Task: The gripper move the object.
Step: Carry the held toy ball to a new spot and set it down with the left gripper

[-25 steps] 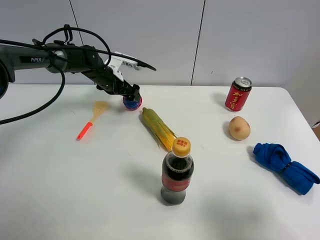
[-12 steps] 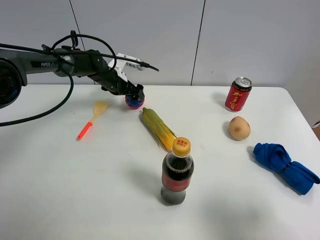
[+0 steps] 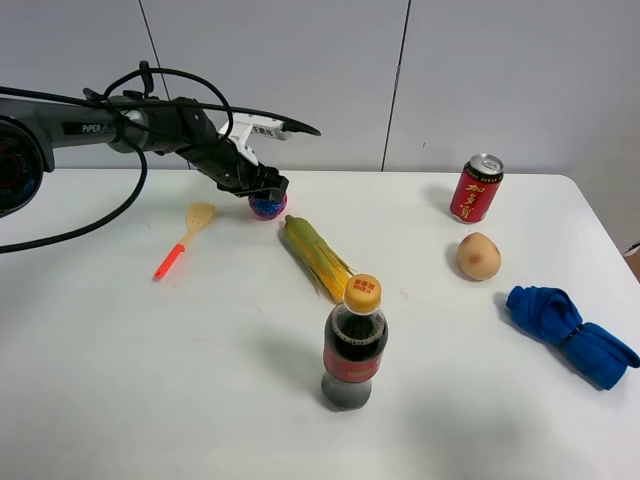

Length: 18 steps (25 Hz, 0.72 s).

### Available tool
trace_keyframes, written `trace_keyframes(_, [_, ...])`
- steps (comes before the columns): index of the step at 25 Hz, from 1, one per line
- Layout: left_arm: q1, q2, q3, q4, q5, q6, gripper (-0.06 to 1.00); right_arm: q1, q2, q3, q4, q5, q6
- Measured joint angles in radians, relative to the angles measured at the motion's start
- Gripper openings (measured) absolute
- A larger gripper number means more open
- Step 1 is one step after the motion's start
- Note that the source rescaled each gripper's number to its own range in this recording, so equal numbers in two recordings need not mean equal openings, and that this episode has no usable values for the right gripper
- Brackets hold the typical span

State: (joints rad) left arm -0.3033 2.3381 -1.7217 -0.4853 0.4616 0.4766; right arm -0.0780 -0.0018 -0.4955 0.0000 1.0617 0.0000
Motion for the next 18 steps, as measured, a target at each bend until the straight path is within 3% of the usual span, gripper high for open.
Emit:
trace_keyframes(12, [-0.001, -0.071, -0.003, 0.008, 0.009, -0.009, 0.01, 0.000, 0.000, 0.000, 0.000, 0.000, 0.000])
trace_keyframes(18, [-0.059, -0.139, -0.003, 0.008, 0.001, -0.009, 0.01, 0.000, 0.000, 0.000, 0.000, 0.000, 0.000])
